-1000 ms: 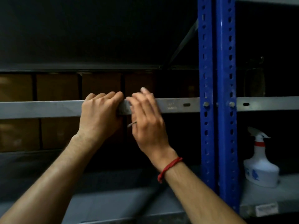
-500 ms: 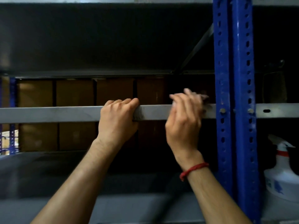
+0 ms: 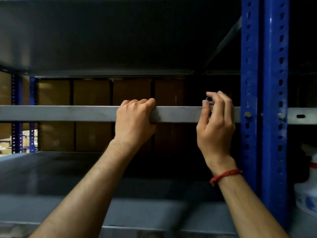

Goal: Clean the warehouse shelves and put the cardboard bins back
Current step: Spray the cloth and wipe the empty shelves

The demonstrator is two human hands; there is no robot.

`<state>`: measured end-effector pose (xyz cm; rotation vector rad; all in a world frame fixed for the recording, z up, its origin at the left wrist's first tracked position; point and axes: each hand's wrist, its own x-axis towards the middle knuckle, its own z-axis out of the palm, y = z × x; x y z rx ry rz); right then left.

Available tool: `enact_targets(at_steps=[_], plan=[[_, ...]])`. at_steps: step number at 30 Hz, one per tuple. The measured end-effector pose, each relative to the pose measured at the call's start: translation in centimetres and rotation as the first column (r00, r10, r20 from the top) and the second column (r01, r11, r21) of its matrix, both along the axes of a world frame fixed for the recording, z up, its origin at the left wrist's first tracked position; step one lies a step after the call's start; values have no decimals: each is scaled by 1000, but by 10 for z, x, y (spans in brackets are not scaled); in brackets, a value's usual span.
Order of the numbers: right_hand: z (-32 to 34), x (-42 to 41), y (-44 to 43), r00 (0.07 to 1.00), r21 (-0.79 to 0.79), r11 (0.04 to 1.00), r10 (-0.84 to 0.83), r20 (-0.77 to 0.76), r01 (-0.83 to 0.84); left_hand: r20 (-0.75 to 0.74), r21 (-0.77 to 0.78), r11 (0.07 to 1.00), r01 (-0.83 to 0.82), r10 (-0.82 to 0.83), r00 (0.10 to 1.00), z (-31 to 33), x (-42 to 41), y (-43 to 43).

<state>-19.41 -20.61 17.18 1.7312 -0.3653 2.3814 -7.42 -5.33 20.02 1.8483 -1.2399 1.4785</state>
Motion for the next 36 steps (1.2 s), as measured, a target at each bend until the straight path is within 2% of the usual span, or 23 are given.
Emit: enact_targets(at_steps=[2, 6, 9, 11, 14, 16, 20, 22, 25, 26, 28, 30, 32, 34, 36], plan=[[2, 27, 22, 1000, -59, 998, 9, -21, -11, 3, 29, 1000, 13, -13, 1000, 3, -1, 1], [6, 79, 74, 981, -174, 983, 28, -194, -63, -9, 132, 991, 34, -33, 999, 11, 15, 27], [10, 63, 57, 965, -253, 967, -72, -254, 5, -55, 186, 982, -42, 53, 997, 12, 55, 71], [5, 43, 36, 983, -164, 984, -91, -157, 65, -67, 180, 977, -110, 124, 990, 12, 88, 104], [-4, 41, 35, 994, 63, 998, 1, 106, -8, -91, 193, 973, -126, 145, 985, 13, 125, 139], [2, 68, 60, 984, 83, 996, 17, 179, -32, -61, 203, 973, -113, 127, 990, 15, 135, 148], [4, 153, 136, 1000, -38, 999, 18, 10, -18, 146, 211, 966, -153, 124, 982, 19, 146, 148], [2, 175, 158, 994, -107, 994, 13, -108, -25, 178, 201, 969, -142, 107, 978, 16, 147, 148], [4, 157, 142, 972, -237, 971, -74, -222, 20, 174, 182, 978, -107, 75, 982, 15, 150, 149], [4, 143, 129, 975, -224, 973, -102, -196, 56, 166, 178, 981, -83, 53, 985, 15, 151, 149], [1, 117, 103, 991, -103, 988, -124, -52, 118, 161, 156, 986, -61, 35, 986, 15, 153, 148], [-2, 103, 92, 991, 50, 995, -91, 98, 86, 167, 141, 988, -56, 32, 985, 14, 156, 148], [1, 113, 103, 976, 128, 992, -43, 212, 16, 186, 129, 990, -55, 30, 982, 12, 158, 146], [6, 142, 133, 977, 93, 996, -8, 211, -12, 203, 122, 990, -65, 39, 978, 11, 159, 145], [3, 181, 167, 998, -16, 1000, 19, 52, -19, 198, 115, 990, -87, 63, 978, 11, 157, 146]])
